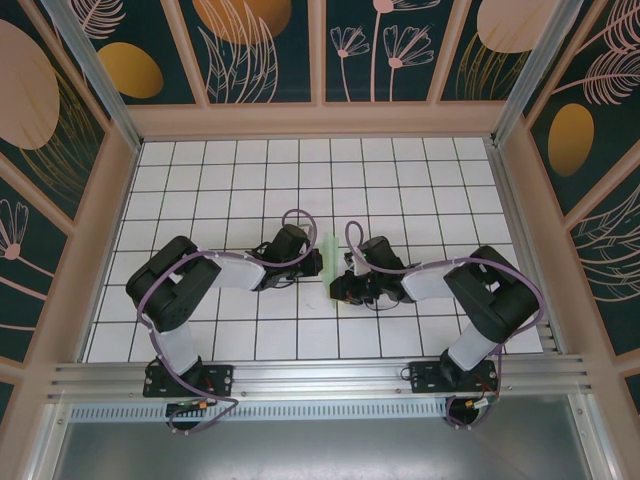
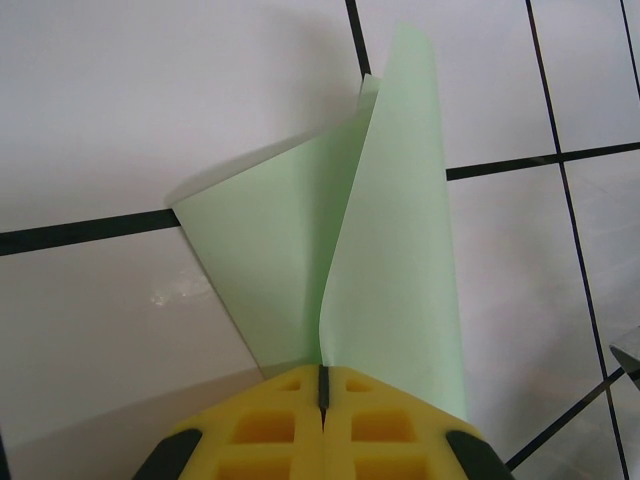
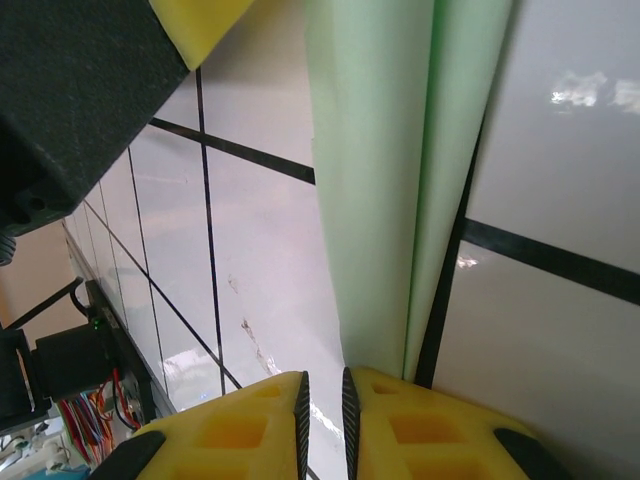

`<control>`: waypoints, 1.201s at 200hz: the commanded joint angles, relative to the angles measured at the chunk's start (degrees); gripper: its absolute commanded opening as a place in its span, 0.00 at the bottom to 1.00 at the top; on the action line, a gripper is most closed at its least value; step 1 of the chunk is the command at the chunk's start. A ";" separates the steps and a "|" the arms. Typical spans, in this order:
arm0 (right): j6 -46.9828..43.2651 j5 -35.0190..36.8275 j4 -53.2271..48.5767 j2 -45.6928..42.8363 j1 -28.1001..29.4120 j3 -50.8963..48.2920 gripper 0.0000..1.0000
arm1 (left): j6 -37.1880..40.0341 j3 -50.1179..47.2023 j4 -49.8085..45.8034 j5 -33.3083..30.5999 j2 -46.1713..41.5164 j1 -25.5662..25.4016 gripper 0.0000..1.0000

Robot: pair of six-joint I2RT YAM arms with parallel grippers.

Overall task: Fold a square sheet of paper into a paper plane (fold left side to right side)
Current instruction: Fold the wing for the fifth time at the center of the table.

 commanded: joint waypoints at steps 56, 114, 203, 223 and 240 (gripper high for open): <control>-0.81 8.78 -14.91 4.90 0.53 -0.45 0.21 | 2.76 1.75 -4.36 -4.50 -1.04 1.64 0.07; 2.09 9.60 -12.79 5.73 0.26 -0.36 0.19 | 3.67 -0.61 -6.72 -2.55 -12.64 1.64 0.28; 2.01 10.11 -12.94 6.23 0.26 -0.01 0.18 | -3.21 -6.75 6.27 10.65 -16.46 -1.81 0.21; 1.92 10.34 -13.28 6.24 0.26 0.08 0.17 | -3.78 -6.40 7.07 10.15 -16.62 -3.34 0.18; 1.88 10.47 -13.31 6.02 0.26 -0.01 0.18 | -3.88 -6.30 6.97 9.47 -16.64 -3.96 0.18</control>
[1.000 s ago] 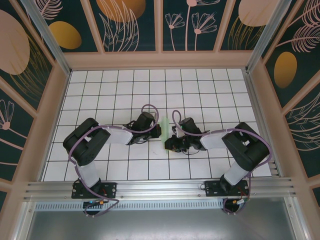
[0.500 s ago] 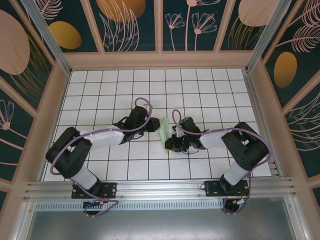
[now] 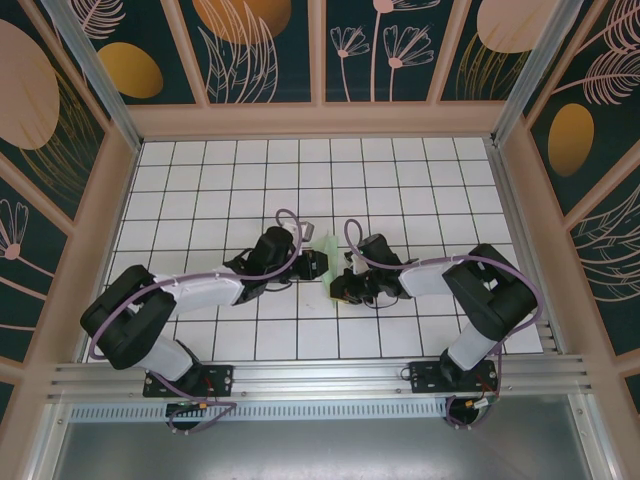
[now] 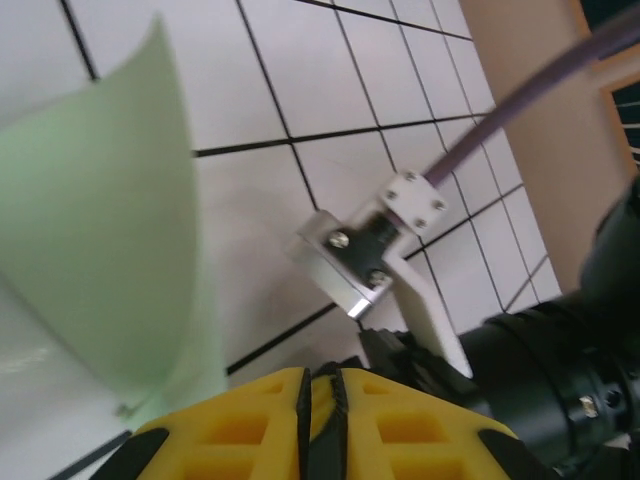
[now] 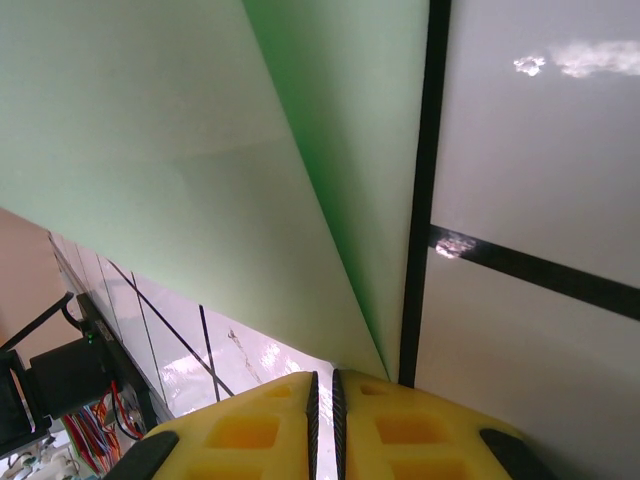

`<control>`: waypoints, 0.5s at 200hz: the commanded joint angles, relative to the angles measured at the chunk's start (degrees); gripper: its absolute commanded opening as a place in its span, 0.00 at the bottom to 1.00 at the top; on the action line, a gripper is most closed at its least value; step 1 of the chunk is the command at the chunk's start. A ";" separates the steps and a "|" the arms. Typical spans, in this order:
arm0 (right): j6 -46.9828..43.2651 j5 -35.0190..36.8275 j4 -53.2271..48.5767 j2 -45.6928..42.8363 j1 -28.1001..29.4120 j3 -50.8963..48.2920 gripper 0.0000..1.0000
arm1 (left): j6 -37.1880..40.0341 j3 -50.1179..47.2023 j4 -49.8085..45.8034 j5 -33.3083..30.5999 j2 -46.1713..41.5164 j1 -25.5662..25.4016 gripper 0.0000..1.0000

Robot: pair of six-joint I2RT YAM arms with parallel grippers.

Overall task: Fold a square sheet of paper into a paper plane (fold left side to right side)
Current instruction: Fold the wing for the fifth time at the center of the table.

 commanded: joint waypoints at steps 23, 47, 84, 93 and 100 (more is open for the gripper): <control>0.18 9.68 -8.78 4.72 0.23 -2.52 0.18 | -1.31 1.58 3.43 0.91 2.94 -1.06 0.18; 0.23 9.67 -8.68 4.69 0.24 -2.54 0.18 | -0.94 3.92 2.95 -0.07 7.68 -1.09 0.18; -0.03 9.83 -9.06 4.60 0.33 -2.57 0.18 | -0.17 6.85 1.24 -3.38 12.95 -0.09 0.18; -0.05 9.84 -9.09 4.58 0.33 -2.61 0.17 | -0.23 7.01 1.28 -3.50 13.99 0.42 0.18; -0.14 9.84 -9.11 4.60 0.32 -2.56 0.18 | -0.26 6.94 1.33 -3.50 14.57 0.77 0.18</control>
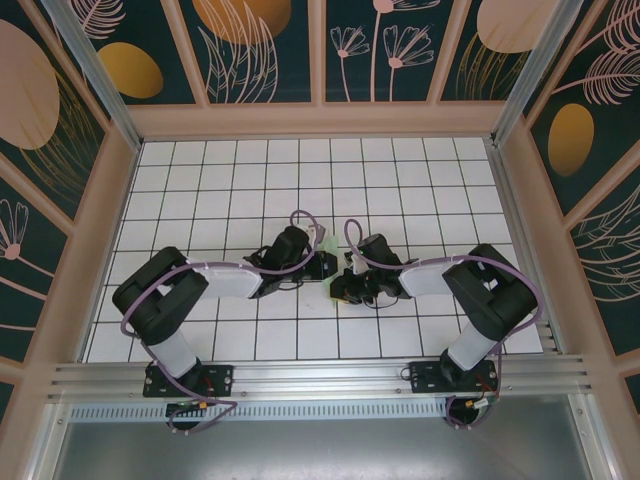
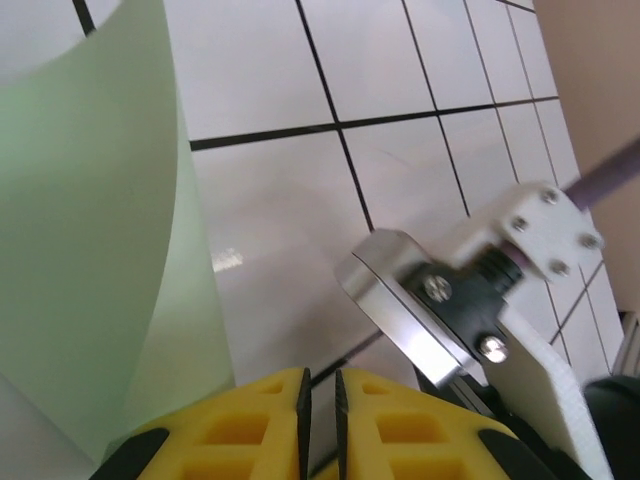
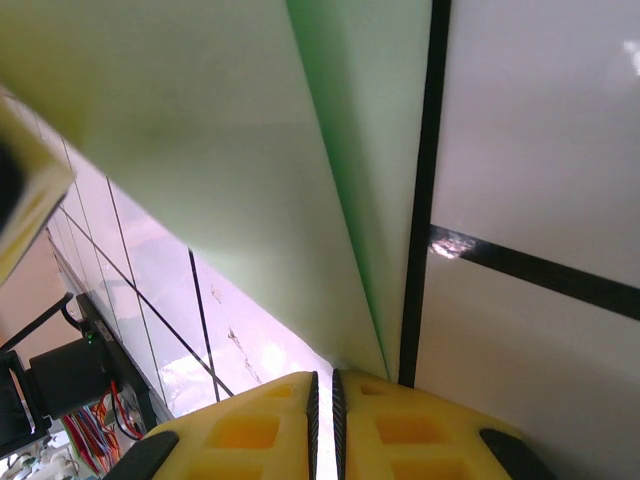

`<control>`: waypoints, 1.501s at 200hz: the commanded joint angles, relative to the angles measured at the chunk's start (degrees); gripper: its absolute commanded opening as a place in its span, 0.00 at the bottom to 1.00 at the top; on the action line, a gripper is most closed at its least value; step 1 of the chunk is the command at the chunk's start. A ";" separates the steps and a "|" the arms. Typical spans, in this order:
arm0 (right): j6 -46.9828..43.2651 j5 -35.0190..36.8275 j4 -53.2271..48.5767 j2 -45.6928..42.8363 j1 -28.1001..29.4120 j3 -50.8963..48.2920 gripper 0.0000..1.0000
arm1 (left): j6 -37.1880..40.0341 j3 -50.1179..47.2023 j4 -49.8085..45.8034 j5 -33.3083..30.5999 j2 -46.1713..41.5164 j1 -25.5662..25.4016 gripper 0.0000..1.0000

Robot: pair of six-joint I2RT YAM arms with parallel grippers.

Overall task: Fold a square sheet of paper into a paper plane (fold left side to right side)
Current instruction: Fold the wing for the fifth time at the center of the table.

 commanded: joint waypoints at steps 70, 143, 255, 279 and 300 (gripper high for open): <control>-0.75 9.89 -9.88 4.71 0.31 -2.36 0.18 | 3.46 3.36 0.88 -0.50 7.37 3.51 0.18; -1.16 9.97 -10.59 5.21 0.31 -1.73 0.17 | 5.29 4.17 -3.06 -0.53 1.95 4.18 0.24; -1.65 9.96 -11.27 5.47 0.31 -1.00 0.17 | 5.74 -1.54 -5.66 -2.03 -6.08 4.67 0.49; -1.58 9.88 -11.24 5.46 0.31 -1.03 0.18 | 5.96 -1.51 -6.51 -3.46 -5.97 4.60 0.55; -1.63 9.88 -11.29 5.51 0.30 -0.98 0.18 | 6.06 -1.29 -6.45 -3.08 -5.32 4.60 0.56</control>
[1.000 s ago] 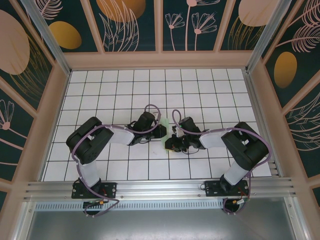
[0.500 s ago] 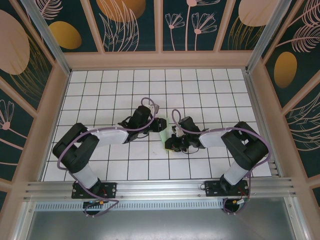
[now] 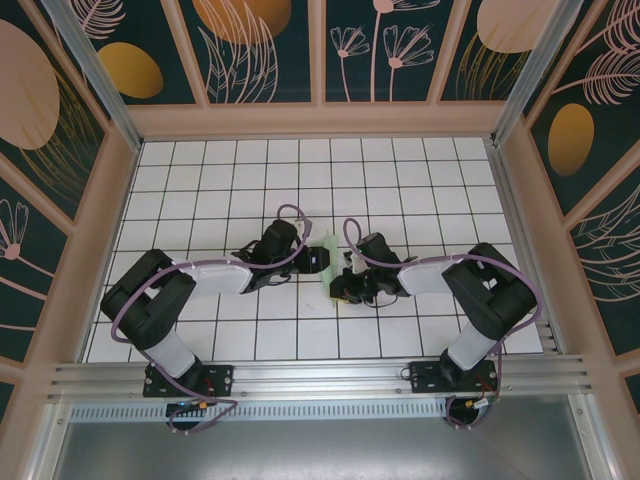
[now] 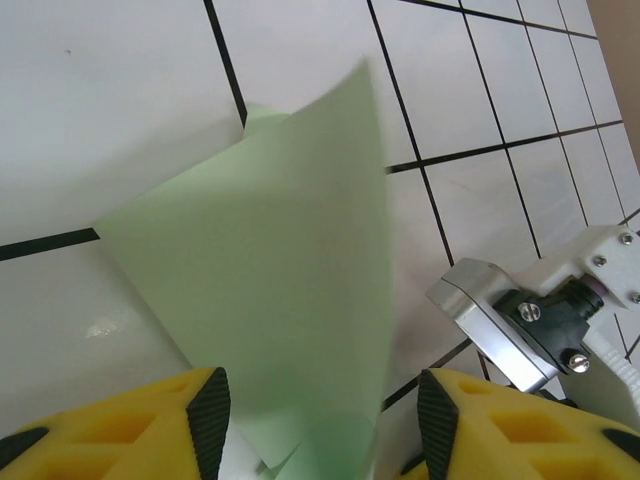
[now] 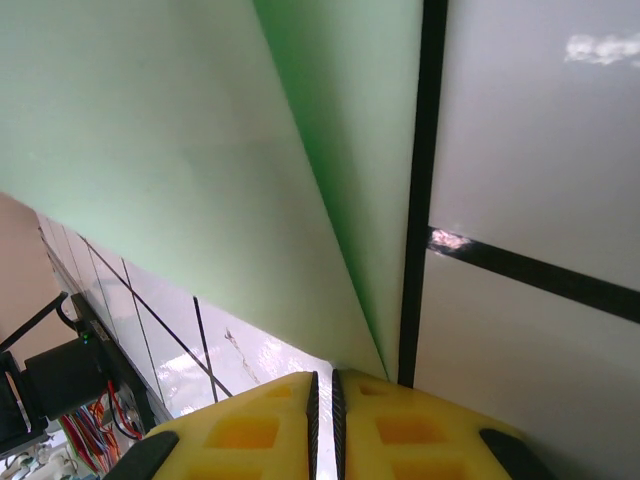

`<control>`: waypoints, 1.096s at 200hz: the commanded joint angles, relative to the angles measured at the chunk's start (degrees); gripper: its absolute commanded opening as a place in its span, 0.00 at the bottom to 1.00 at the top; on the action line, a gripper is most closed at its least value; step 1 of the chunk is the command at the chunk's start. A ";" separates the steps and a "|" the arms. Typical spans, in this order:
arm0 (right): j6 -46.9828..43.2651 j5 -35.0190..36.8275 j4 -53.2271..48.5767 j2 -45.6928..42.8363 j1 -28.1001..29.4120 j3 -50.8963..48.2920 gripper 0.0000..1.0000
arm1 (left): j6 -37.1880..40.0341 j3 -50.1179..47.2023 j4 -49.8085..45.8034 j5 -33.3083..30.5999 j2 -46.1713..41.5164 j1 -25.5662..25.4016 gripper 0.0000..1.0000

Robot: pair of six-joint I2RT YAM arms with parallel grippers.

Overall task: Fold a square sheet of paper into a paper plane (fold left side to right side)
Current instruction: Fold the wing for the fifth time at the center of the table.

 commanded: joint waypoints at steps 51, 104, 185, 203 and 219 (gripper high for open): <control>-1.24 9.71 -8.65 5.38 0.28 -2.29 0.18 | 1.15 1.51 1.52 1.74 2.50 0.35 0.33; -1.60 9.93 -9.36 5.34 0.50 -2.43 0.18 | 2.43 4.45 0.62 -0.06 6.35 0.58 0.14; -1.94 10.07 -9.78 5.63 0.61 -2.43 0.18 | 2.60 5.83 0.20 -1.84 10.46 1.46 0.13; -2.04 9.97 -9.84 5.65 0.66 -2.43 0.17 | 2.62 6.05 0.66 -1.75 11.37 1.59 0.13; -2.13 10.11 -10.02 5.77 0.66 -2.42 0.18 | 2.63 6.31 1.09 -1.50 12.11 1.66 0.13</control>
